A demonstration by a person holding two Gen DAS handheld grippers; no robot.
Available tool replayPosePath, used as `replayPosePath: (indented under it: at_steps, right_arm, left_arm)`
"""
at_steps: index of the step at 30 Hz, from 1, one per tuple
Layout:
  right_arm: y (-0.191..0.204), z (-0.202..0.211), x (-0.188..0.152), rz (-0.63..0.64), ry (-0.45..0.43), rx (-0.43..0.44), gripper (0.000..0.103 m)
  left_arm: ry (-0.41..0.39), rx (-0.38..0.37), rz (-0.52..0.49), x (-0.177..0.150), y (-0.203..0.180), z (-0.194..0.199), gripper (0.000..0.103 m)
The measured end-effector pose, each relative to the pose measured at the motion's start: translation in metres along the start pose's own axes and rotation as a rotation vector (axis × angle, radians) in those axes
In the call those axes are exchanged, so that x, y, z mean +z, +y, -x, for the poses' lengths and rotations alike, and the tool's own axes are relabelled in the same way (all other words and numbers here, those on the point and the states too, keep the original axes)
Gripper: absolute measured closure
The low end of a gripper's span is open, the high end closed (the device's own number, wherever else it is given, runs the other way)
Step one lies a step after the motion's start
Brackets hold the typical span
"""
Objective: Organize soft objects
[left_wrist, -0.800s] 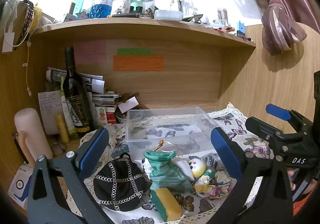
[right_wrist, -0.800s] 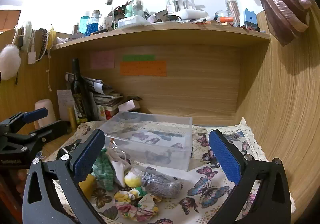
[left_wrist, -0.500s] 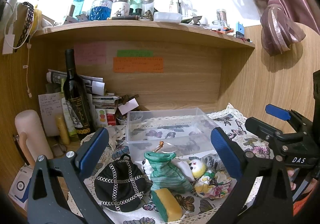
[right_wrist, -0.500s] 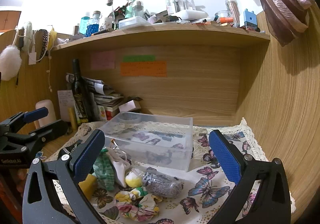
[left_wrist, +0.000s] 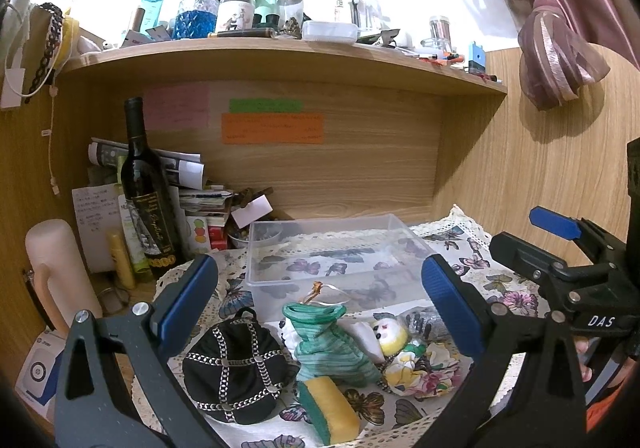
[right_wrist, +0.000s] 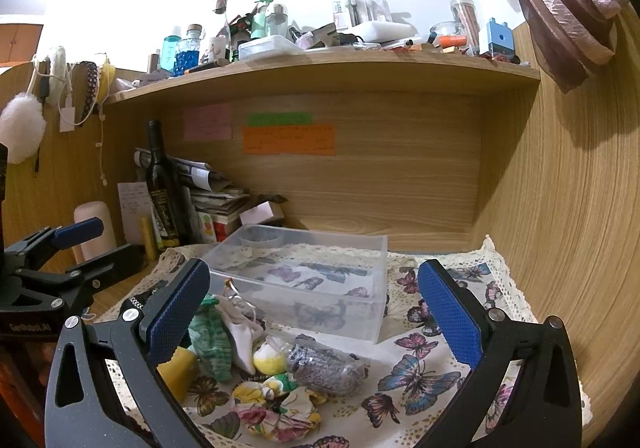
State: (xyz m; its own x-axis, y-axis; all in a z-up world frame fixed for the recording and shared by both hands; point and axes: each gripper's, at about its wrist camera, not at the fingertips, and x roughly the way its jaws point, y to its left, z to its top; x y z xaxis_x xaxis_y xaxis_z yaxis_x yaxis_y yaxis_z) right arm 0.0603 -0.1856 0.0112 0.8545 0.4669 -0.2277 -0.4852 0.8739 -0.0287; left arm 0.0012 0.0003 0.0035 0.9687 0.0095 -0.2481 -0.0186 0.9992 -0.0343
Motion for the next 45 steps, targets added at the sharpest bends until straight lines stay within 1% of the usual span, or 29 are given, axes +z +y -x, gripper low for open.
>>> replayPosePath:
  at_steps: [37, 45]
  right_arm:
    - [0.0012, 0.0001, 0.0008, -0.011, 0.001, 0.024, 0.000]
    - [0.0018, -0.0026, 0.0002, -0.011, 0.007, 0.038, 0.000]
  left_arm:
    - [0.003, -0.012, 0.010, -0.0004, -0.0063, -0.0024, 0.000]
    - [0.028, -0.034, 0.021, -0.0013, -0.0026, -0.0069, 0.000]
